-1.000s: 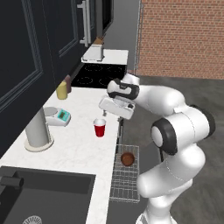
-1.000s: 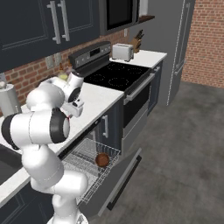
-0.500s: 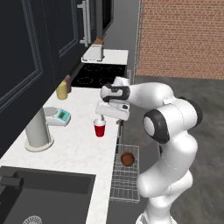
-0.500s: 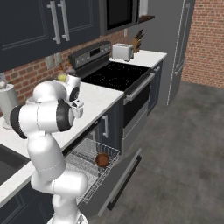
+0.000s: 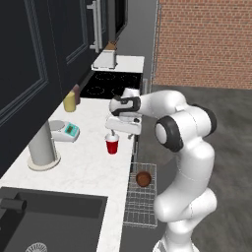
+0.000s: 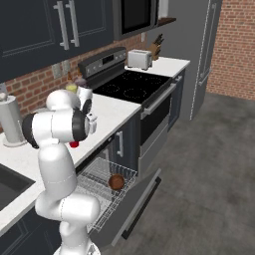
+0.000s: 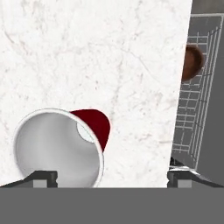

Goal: Pick up the cup and bowl from the counter, place them in the dishwasher, and close the dishwasher door.

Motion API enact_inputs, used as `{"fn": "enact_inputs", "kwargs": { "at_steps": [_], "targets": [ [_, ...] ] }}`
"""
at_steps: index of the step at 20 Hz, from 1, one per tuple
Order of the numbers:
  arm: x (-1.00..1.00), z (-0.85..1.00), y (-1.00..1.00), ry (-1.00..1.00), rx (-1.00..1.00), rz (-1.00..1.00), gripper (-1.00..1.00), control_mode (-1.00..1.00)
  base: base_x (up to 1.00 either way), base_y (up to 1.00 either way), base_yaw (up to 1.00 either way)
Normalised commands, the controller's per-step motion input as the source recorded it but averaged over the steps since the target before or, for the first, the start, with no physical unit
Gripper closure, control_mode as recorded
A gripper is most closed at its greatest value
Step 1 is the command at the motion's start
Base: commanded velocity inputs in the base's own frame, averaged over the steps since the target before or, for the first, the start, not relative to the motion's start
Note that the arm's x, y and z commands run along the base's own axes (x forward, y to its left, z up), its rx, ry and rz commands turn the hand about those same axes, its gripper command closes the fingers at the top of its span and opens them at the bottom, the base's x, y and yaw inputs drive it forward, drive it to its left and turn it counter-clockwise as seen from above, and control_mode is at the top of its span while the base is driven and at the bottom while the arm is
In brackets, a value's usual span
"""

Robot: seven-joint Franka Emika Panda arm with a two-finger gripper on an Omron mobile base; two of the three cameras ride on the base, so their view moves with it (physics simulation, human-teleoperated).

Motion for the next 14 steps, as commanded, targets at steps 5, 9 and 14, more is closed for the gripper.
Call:
{"fn": "enact_inputs", "kwargs": {
  "at_steps": [5,9,14],
  "targets": [
    [0.16,-0.13,0.16,0.0,0.0,0.0,-1.0,-1.0,0.0,0.0,0.0],
    [0.02,-0.14,0.23,0.0,0.0,0.0,-1.0,-1.0,0.0,0.0,0.0],
    [0.07,-0.22,0.03,0.0,0.0,-0.01,-1.0,-1.0,0.0,0.0,0.0]
  ]
}}
